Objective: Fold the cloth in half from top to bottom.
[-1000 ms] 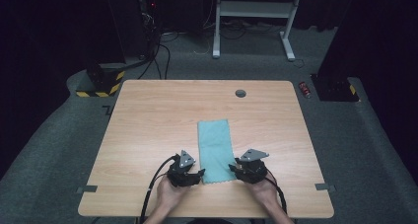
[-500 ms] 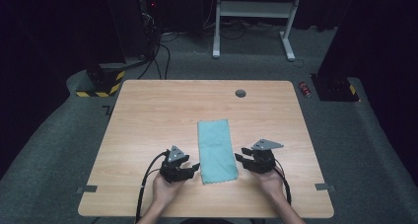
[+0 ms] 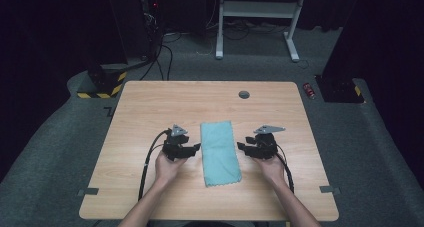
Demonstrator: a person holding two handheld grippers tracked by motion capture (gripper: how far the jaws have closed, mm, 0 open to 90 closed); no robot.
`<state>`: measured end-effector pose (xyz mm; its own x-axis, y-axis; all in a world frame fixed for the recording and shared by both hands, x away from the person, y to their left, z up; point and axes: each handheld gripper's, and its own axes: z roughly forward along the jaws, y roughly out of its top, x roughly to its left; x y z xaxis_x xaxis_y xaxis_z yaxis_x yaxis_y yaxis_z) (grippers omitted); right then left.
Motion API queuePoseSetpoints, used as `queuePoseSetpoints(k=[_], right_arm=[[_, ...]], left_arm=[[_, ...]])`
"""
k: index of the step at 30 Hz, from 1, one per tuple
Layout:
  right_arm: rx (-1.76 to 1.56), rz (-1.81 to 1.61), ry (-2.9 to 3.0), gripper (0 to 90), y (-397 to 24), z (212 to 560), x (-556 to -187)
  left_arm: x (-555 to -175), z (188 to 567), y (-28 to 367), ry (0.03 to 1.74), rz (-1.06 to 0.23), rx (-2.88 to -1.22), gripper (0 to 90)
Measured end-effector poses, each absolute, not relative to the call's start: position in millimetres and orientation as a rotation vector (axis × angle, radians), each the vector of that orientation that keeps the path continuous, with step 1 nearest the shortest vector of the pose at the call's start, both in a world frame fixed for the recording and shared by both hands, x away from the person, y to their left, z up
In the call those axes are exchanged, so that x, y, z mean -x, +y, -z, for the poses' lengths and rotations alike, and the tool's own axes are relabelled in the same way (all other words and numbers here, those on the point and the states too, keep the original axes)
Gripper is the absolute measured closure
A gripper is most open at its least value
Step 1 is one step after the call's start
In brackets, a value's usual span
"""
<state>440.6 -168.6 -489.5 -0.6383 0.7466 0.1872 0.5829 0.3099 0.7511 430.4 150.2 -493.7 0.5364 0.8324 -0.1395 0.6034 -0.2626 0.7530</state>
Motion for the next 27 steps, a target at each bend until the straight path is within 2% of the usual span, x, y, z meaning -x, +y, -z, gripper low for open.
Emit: queuePoseSetpoints(k=[7, 8, 12, 17, 22, 27], right_arm=[[-1.271, -1.31, 2.357, 49.0, -169, 492, -465], [-1.266, -1.312, 2.353, 49.3, -169, 492, -468], [-1.31, -1.318, 2.349, 47.3, -171, 490, -476], [-1.329, -1.303, 2.367, 46.0, -171, 492, -483], [-1.329, -1.228, 2.382, 52.9, -170, 499, -487], [-1.328, -1.221, 2.385, 53.7, -170, 500, -489]], left_arm=[[-460, 491, 141, 1.175, -0.382, -1.926, 41.1], [-464, 491, 139, 1.172, -0.363, -1.932, 43.7], [-473, 493, 131, 1.164, -0.351, -1.988, 44.7], [-483, 494, 127, 1.21, -0.364, -2.003, 40.6], [-494, 491, 130, 1.23, -0.374, -2.004, 40.2], [-501, 493, 135, 1.251, -0.375, -1.967, 40.7]])
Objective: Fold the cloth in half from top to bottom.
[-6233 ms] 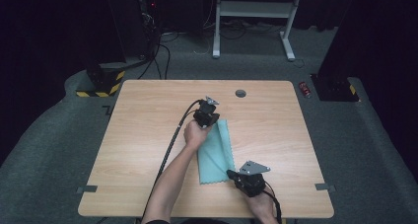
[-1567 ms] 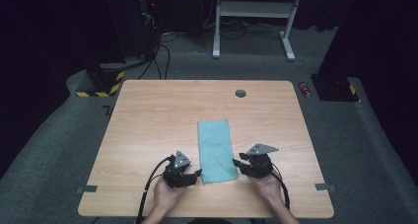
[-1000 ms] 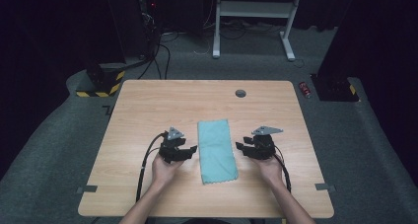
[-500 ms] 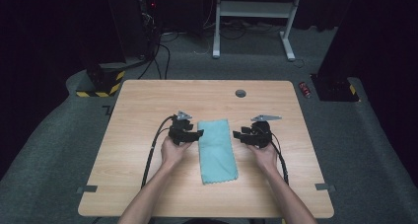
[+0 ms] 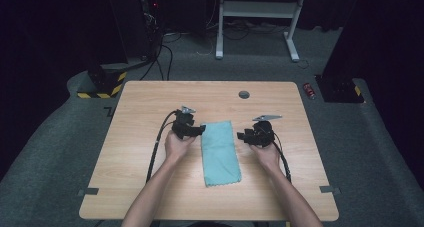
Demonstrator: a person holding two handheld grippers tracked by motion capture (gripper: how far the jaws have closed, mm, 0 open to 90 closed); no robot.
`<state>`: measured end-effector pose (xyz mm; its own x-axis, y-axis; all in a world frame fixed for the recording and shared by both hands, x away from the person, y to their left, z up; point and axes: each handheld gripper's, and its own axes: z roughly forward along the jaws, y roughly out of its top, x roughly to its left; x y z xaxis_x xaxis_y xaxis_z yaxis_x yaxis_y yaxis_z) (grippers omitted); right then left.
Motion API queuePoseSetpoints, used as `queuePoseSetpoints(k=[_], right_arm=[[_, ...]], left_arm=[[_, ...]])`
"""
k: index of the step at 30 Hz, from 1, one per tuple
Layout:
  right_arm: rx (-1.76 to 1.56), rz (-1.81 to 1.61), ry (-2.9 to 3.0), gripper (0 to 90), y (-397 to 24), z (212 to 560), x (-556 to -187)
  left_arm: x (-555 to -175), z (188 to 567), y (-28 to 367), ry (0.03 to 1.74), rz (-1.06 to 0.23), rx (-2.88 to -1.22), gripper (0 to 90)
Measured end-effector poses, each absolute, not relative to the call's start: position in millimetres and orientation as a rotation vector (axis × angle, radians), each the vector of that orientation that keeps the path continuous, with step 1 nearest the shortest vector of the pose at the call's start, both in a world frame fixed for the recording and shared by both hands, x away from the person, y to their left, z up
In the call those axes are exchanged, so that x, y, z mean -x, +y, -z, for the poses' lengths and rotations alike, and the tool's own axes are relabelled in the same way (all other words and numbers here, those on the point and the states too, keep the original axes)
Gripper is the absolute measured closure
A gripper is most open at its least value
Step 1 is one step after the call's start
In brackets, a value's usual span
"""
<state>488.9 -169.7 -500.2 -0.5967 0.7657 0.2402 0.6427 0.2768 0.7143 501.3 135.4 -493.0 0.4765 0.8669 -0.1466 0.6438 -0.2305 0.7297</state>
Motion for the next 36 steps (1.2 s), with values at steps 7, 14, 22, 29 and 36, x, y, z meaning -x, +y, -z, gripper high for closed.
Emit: queuePoseSetpoints(k=[7, 14, 22, 29, 36], right_arm=[[-1.316, -1.181, 2.397, 56.9, -165, 483, -494], [-1.321, -1.13, 2.407, 56.9, -154, 480, -511], [-1.353, -1.146, 2.379, 63.8, -148, 485, -523], [-1.35, -1.096, 2.398, 61.0, -133, 490, -529], [-1.387, -1.055, 2.372, 57.5, -120, 496, -541]], left_arm=[[-505, 497, 139, 1.274, -0.379, -1.959, 41.0], [-514, 491, 133, 1.268, -0.373, -1.982, 41.2], [-522, 498, 118, 1.281, -0.359, -2.02, 42.8], [-526, 508, 119, 1.33, -0.336, -2.014, 43.5], [-524, 512, 123, 1.341, -0.324, -1.989, 47.7]])
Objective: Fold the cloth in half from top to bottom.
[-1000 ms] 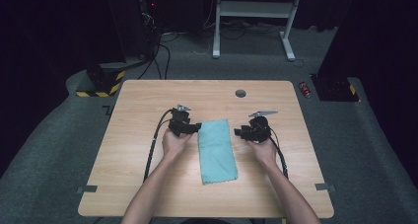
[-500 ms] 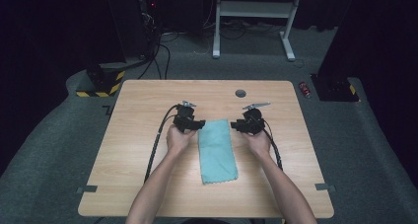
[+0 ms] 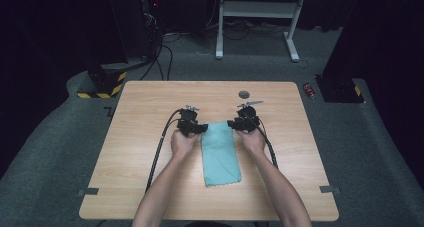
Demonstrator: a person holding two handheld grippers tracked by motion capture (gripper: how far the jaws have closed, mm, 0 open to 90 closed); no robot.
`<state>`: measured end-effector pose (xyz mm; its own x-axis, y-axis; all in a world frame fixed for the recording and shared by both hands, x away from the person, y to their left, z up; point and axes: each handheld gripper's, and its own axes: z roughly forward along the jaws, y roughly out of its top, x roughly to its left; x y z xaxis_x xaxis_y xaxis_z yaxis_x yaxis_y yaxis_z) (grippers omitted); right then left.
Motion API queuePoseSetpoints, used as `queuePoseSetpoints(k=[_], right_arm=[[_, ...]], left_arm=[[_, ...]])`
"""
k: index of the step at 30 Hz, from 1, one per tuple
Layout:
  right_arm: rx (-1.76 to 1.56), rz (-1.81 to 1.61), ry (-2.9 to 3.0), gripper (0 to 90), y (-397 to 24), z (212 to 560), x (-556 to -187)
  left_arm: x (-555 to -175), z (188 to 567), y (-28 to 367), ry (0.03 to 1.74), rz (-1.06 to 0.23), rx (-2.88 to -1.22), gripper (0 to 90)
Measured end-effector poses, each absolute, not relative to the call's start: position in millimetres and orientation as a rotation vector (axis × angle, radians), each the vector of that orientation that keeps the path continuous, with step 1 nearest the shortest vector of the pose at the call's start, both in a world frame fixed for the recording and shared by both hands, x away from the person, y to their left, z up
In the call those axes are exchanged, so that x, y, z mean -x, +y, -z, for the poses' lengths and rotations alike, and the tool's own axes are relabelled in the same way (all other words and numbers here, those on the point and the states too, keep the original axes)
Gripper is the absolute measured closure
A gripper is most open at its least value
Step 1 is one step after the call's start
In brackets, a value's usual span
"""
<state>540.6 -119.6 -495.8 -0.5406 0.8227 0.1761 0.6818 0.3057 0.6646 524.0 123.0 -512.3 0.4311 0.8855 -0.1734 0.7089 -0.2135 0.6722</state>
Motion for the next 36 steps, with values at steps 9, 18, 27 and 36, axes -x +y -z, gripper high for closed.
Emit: queuePoseSetpoints(k=[9, 18, 27, 36], right_arm=[[-1.462, -1.03, 2.338, 56.9, -113, 512, -547], [-1.393, -1.005, 2.336, 69.1, -97, 513, -546], [-1.335, -0.934, 2.354, 87.2, -95, 512, -545], [-1.326, -0.978, 2.37, 89.5, -101, 505, -542]], left_arm=[[-521, 514, 116, 1.3, -0.362, -2.012, 63.2], [-522, 514, 117, 1.3, -0.365, -2.026, 78.2], [-525, 515, 118, 1.301, -0.308, -2.009, 88.0], [-526, 515, 121, 1.292, -0.279, -1.999, 89.0]])
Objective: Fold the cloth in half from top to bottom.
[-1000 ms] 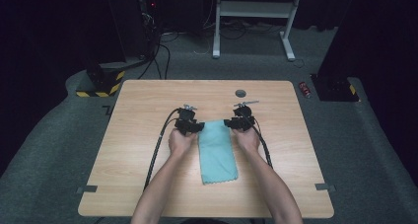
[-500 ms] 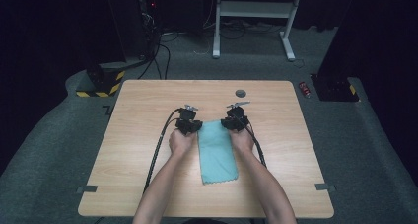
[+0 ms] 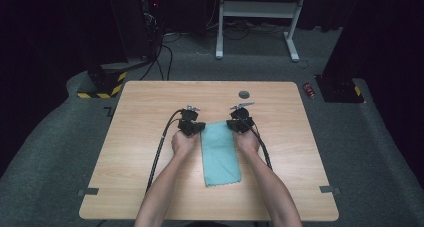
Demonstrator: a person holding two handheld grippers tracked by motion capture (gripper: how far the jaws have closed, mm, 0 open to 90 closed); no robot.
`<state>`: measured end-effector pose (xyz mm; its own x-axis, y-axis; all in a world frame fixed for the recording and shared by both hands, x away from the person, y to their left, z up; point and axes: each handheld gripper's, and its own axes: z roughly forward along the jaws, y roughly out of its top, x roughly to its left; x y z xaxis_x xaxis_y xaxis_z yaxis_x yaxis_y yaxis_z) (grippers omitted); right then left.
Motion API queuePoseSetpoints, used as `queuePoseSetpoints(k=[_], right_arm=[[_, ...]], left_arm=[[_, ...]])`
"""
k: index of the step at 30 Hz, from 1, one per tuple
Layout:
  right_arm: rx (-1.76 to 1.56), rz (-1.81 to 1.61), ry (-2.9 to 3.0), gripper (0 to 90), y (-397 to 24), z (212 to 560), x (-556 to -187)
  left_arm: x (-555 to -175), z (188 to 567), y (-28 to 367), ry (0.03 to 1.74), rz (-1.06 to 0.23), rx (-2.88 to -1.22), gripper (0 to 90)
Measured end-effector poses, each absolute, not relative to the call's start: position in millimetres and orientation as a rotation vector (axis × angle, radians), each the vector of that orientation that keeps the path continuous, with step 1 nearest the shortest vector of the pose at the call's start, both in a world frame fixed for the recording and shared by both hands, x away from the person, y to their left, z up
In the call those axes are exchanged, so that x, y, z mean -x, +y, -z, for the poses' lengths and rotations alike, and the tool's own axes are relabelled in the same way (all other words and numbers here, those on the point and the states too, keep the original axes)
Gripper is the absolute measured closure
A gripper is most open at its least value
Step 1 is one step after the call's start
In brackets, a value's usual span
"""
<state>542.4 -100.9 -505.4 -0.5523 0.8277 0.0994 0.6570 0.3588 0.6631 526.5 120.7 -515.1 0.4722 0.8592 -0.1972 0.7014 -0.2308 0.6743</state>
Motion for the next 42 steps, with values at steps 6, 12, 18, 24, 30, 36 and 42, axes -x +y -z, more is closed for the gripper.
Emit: queuePoseSetpoints(k=[6, 12, 18, 24, 30, 36, 42], right_arm=[[-1.29, -1.007, 2.374, 89.7, -104, 501, -541], [-1.262, -1.047, 2.364, 89.9, -106, 492, -536], [-1.239, -1.085, 2.332, 90.0, -110, 481, -533], [-1.228, -1.097, 2.321, 90.0, -114, 473, -533], [-1.2, -1.07, 2.313, 90.0, -115, 457, -537], [-1.173, -1.068, 2.293, 90.0, -116, 446, -537], [-1.164, -1.108, 2.29, 90.0, -122, 445, -530]], left_arm=[[-526, 510, 122, 1.273, -0.281, -1.99, 89.1], [-524, 497, 122, 1.242, -0.269, -1.967, 89.2], [-524, 488, 126, 1.236, -0.272, -1.93, 89.2], [-527, 476, 124, 1.216, -0.281, -1.931, 89.2], [-535, 464, 118, 1.204, -0.306, -1.933, 89.2], [-537, 450, 118, 1.19, -0.301, -1.908, 89.1], [-529, 446, 117, 1.143, -0.296, -1.902, 89.1]])
